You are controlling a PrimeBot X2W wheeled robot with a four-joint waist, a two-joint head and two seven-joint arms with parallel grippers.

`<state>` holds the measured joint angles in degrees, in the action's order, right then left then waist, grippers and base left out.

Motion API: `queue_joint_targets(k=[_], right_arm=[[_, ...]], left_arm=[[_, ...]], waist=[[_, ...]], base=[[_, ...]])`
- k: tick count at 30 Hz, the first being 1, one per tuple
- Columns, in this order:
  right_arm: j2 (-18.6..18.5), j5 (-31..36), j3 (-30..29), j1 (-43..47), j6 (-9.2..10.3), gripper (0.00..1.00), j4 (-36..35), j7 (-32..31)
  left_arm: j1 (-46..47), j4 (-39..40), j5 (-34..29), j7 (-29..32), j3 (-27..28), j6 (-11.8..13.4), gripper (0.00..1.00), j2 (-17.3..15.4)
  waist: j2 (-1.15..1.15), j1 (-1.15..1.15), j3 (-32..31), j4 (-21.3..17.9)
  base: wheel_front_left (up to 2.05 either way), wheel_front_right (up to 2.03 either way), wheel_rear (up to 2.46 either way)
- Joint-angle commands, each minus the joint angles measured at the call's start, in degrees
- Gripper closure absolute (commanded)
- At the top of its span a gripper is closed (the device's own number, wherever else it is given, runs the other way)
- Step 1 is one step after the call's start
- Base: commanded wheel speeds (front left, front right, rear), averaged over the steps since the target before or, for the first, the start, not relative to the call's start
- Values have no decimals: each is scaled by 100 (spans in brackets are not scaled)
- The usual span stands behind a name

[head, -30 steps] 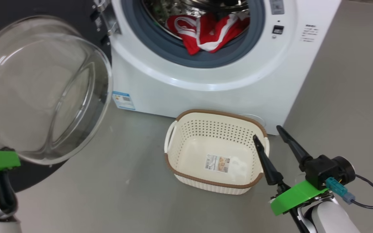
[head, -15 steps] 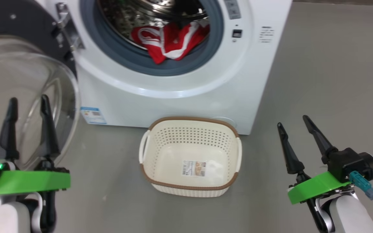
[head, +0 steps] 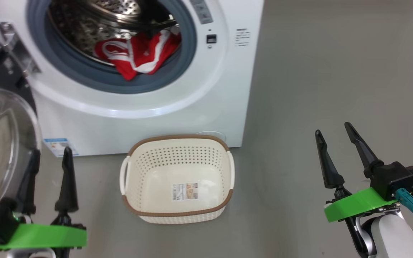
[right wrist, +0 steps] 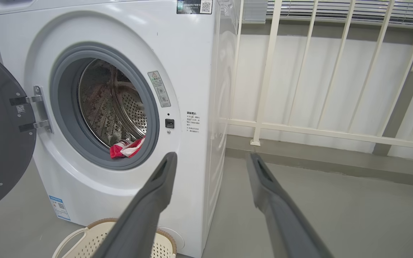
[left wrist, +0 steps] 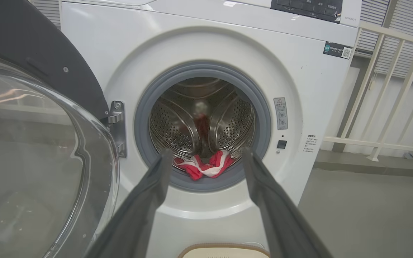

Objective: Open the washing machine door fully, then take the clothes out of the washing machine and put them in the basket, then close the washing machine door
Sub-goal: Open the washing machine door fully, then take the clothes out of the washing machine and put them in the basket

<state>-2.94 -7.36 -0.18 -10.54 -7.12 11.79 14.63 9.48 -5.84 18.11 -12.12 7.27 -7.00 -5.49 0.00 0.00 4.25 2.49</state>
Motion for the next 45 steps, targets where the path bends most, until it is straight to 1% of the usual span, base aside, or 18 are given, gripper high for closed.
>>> queue_joint_targets(k=[1, 8, 15, 25, 39, 45], right_arm=[[6, 43, 113, -39, -36, 0, -183, 37], [6, 19, 131, 103, -36, 0, -252, 37], [6, -104, 120, 444, -36, 0, -319, 37], [6, -40, 207, 705, -36, 0, -352, 37], [6, -15, 136, 816, -36, 0, -445, 37], [6, -46, 150, 815, -36, 0, -442, 37]], left_arm=[[-20, 185, -34, -69, 205, 33, 0, -146], [-486, 233, -62, -118, 191, 77, 0, -115], [-828, 129, -23, -164, 193, 84, 0, -85], [-1048, -87, -41, -203, 141, 160, 0, -40], [-1219, 56, -82, -131, 62, 270, 0, -64], [-1244, 204, -180, -95, 61, 445, 0, -84]], waist=[[0, 0, -7, -205], [0, 0, -128, -454], [0, 0, -334, -591], [0, 0, -498, -643], [0, 0, -591, -638], [0, 0, -602, -654]], base=[[0, 0, 0], [0, 0, 0], [0, 0, 0], [0, 0, 0], [0, 0, 0], [17, -17, 0]])
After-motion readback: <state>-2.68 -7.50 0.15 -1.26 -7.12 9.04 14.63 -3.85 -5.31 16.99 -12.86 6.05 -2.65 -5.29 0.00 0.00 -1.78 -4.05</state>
